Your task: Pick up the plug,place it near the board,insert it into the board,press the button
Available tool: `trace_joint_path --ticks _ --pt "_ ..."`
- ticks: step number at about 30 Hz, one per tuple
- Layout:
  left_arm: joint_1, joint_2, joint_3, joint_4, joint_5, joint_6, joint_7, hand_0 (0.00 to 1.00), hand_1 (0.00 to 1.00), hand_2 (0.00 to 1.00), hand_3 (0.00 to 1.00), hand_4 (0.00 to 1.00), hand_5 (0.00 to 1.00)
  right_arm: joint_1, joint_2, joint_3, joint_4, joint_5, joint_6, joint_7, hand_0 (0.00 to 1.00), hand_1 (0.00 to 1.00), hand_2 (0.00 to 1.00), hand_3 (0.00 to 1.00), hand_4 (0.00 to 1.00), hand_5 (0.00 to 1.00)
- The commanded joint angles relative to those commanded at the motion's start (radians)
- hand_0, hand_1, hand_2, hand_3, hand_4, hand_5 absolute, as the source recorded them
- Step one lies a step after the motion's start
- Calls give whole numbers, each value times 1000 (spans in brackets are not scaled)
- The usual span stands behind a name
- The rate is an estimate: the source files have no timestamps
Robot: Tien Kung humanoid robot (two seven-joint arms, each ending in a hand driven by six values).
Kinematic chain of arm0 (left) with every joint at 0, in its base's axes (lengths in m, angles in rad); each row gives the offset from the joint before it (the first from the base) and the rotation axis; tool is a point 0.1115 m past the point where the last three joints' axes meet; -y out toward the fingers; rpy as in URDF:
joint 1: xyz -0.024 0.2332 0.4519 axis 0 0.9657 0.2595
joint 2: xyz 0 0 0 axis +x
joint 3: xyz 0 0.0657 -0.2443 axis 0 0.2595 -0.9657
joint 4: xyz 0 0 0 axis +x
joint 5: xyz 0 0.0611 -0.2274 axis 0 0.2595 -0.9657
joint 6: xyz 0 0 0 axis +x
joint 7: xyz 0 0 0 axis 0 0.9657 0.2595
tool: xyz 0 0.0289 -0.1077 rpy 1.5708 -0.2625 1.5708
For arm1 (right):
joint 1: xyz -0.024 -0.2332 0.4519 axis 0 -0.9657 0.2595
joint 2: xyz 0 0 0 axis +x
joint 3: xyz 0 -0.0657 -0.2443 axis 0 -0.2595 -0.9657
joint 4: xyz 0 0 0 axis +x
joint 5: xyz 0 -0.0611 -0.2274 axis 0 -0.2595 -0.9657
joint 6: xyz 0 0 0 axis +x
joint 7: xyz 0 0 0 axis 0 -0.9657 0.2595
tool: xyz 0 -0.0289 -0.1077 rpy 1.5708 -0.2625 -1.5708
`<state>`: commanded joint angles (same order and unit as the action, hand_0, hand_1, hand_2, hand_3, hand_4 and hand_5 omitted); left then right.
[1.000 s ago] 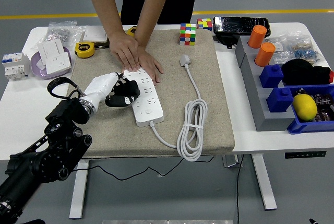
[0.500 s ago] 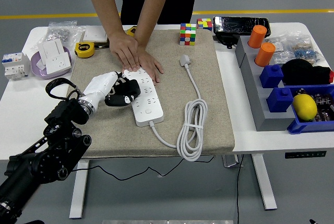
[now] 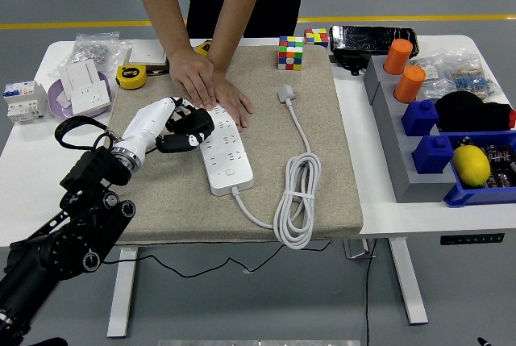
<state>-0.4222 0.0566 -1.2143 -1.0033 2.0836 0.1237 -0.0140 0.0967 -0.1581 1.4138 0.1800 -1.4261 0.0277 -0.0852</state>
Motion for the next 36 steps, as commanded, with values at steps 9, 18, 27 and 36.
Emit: trace_joint_path --ticks 9,18,27,36 --pt "34 34 -46 14 2 -2 -1 383 347 335 313 425 76 -3 1 4 0 2 -1 0 824 759 756 790 998 921" --pt "46 33 -47 46 5 -7 -11 444 551 506 413 551 136 0 1 1 0 4 -1 3 824 760 755 790 998 921" --pt "51 29 -50 81 20 -6 -11 625 773 619 444 582 161 -3 -2 2 0 -1 0 1 824 760 755 791 998 921" --pt "54 32 -50 85 28 -9 -7 694 826 704 490 614 170 -3 -2 1 0 -2 0 1 823 760 755 790 998 921"
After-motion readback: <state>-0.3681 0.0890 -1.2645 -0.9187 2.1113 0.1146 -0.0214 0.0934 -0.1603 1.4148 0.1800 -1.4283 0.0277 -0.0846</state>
